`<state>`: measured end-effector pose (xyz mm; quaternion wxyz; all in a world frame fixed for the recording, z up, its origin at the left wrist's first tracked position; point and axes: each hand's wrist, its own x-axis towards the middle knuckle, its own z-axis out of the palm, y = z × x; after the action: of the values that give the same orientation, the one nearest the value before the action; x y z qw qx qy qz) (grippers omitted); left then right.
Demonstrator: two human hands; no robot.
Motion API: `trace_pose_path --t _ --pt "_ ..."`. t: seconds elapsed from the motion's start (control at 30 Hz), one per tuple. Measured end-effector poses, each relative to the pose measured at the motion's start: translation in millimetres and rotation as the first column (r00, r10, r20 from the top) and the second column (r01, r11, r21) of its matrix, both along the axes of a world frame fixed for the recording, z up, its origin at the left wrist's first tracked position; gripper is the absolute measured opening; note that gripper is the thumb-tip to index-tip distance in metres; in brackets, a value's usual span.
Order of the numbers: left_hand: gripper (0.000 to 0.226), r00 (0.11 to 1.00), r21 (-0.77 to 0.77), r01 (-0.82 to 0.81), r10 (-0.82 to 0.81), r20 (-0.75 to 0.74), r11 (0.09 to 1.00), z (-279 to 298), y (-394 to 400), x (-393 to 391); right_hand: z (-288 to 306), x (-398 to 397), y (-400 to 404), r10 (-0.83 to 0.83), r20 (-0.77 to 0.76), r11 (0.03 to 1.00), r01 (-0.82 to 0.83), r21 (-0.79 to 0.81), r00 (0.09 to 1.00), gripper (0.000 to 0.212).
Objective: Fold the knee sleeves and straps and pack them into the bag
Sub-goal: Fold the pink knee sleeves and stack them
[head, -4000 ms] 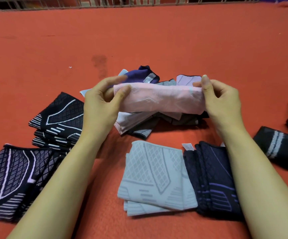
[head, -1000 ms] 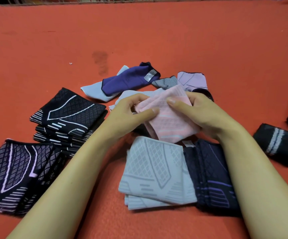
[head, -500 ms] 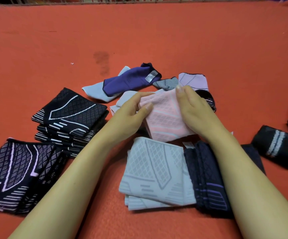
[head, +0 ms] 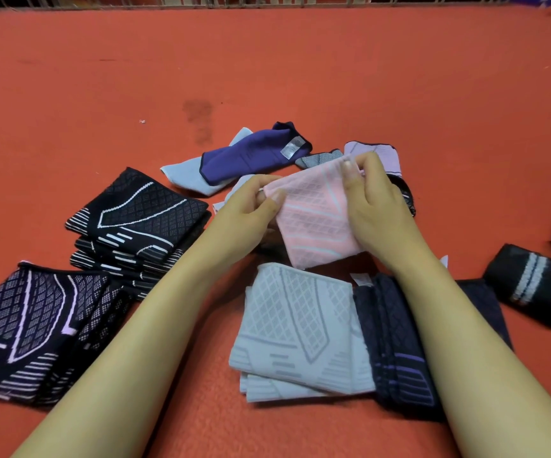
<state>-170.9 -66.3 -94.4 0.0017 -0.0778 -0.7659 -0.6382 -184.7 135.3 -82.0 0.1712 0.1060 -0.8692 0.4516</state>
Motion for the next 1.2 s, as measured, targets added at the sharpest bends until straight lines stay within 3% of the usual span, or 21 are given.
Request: trace_pose_path --t 0.1,0.27,0.33,0.37,0.47,0.53,0.57,0.6,0.7,0.83,0.9,1.03,1.1,1.2 --pt "0.024 0.999 0.060 -0.038 0.038 0.008 0.997 4 1 2 -1 0 2 -0.012 -0.083 0.999 0.016 0.039 0.996 0.021" --pt "0.012 0.969 -0.125 -0.166 0.139 -0.203 0.978 8 -11 1 -2 1 2 -0.066 -0.085 0.997 0.069 0.038 0.994 0.027" --pt "0.010 0.964 -0.100 -0.192 0.169 -0.205 0.976 9 -14 0 6 8 -3 -0.004 -0.067 0.998 0.000 -0.059 0.998 0.027" --pt "0.010 0.967 -0.042 -0.198 0.189 -0.171 0.979 10 -15 -1 10 12 -7 0.105 -0.013 0.974 -0.105 -0.199 0.994 0.025" --pt "0.013 0.990 0.242 -0.131 0.142 -0.025 0.961 20 -17 2 19 17 -5 0.546 0.062 0.676 -0.395 -0.622 0.836 0.033" --pt "0.033 1.000 0.303 0.004 0.003 -0.023 0.953 26 -21 2 19 17 -3 0.644 0.055 0.597 -0.456 -0.660 0.763 0.037" --pt "0.047 0.998 0.282 0.056 -0.045 -0.045 0.958 28 -23 4 18 17 -3 0.634 0.076 0.635 -0.462 -0.619 0.770 0.037" --pt "0.047 0.997 0.260 0.067 -0.053 -0.064 0.963 29 -26 7 18 16 -5 0.608 0.098 0.681 -0.455 -0.574 0.788 0.038" --pt "0.020 1.000 0.297 0.022 -0.025 0.006 0.955 32 -41 12 16 15 -7 0.575 0.231 0.763 -0.413 -0.497 0.785 0.043" --pt "0.018 0.999 0.332 -0.002 -0.015 0.050 0.943 38 -52 23 22 18 -10 0.599 0.304 0.772 -0.435 -0.464 0.741 0.047" --pt "0.020 0.996 0.374 0.018 -0.048 0.073 0.927 46 -54 30 26 24 -19 0.617 0.294 0.753 -0.438 -0.492 0.730 0.033" --pt "0.038 0.984 0.521 -0.083 -0.013 0.178 0.850 70 -66 48 29 36 -43 0.512 0.147 0.795 -0.403 -0.453 0.846 0.016" --pt "0.042 0.988 0.456 -0.062 -0.011 0.157 0.888 81 -76 55 30 42 -53 0.515 0.115 0.794 -0.423 -0.438 0.849 0.012" --pt "0.040 0.999 0.084 -0.034 0.030 0.041 0.996 81 -93 64 28 48 -65 0.595 0.154 0.745 -0.469 -0.475 0.789 0.014"
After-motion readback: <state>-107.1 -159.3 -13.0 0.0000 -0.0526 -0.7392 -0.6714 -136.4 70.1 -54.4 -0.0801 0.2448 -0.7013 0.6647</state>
